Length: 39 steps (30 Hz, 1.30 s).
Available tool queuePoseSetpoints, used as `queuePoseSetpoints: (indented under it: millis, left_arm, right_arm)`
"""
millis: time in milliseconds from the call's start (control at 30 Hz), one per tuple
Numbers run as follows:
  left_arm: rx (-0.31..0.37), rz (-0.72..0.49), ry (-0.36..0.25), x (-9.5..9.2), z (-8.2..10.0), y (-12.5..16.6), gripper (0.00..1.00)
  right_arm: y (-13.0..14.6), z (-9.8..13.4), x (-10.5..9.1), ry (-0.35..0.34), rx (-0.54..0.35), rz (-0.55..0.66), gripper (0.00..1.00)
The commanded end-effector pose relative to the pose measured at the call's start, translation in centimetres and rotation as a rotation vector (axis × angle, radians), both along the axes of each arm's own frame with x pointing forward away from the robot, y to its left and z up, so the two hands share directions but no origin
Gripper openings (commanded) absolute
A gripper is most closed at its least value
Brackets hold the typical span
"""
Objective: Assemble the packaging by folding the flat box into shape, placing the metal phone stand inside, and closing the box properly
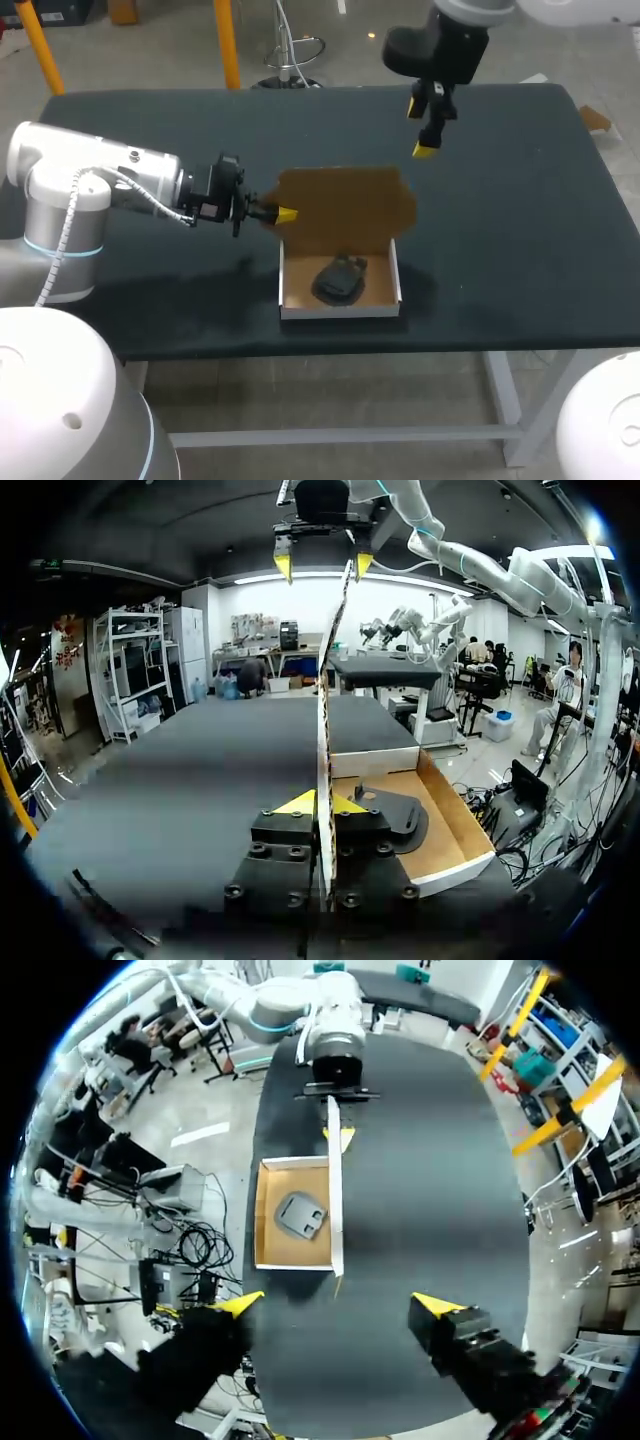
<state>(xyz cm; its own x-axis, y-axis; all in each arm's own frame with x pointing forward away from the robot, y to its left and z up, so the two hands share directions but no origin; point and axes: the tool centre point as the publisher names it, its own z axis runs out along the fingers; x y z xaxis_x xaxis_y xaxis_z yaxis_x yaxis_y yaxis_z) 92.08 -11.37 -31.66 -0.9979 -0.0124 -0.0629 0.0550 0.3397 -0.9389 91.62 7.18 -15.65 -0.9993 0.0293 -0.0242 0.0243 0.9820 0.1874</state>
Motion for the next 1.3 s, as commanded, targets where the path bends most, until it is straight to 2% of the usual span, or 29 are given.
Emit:
queuePoseSetpoints:
  millis: [33, 233, 267, 300, 333, 500, 567, 900, 1300]
  left_arm:
    - [-0.002, -0.002, 0.000, 0.0, -0.1, -0.1, 0.00]
    - [-0.002, -0.002, 0.000, 0.0, -0.1, -0.1, 0.00]
    - [-0.002, -0.002, 0.000, 0.0, -0.1, -0.1, 0.00]
    - [-0.002, -0.002, 0.000, 0.0, -0.1, -0.1, 0.00]
    - [-0.002, -0.002, 0.000, 0.0, -0.1, -0.1, 0.00]
    - [-0.002, -0.002, 0.000, 0.0, -0.1, -0.1, 0.00]
    - [-0.002, -0.002, 0.000, 0.0, -0.1, -0.1, 0.00]
    - [-0.002, -0.002, 0.000, 0.0, -0.1, -0.1, 0.00]
    - [-0.002, -0.002, 0.000, 0.0, -0.1, -0.1, 0.00]
  right_arm:
    - [1.2, 0.1, 0.9, 0.008, -0.015, -0.001, 1.00]
    - [2.8, 0.2, 2.4, -0.004, -0.050, 0.017, 1.00]
    - [3.1, 0.2, 2.8, -0.006, -0.052, 0.017, 0.96]
    - [3.4, 0.2, 3.1, -0.007, -0.053, 0.018, 0.75]
    - [3.6, 0.2, 3.5, -0.010, -0.057, 0.019, 0.62]
    - [4.9, -0.5, 4.8, -0.024, -0.085, 0.025, 0.60]
    - [5.5, -0.8, 5.3, -0.023, -0.089, 0.036, 0.55]
    - [8.3, -2.8, 6.0, -0.018, -0.121, 0.073, 0.59]
    - [9.6, -5.5, 4.9, 0.018, -0.126, 0.102, 0.63]
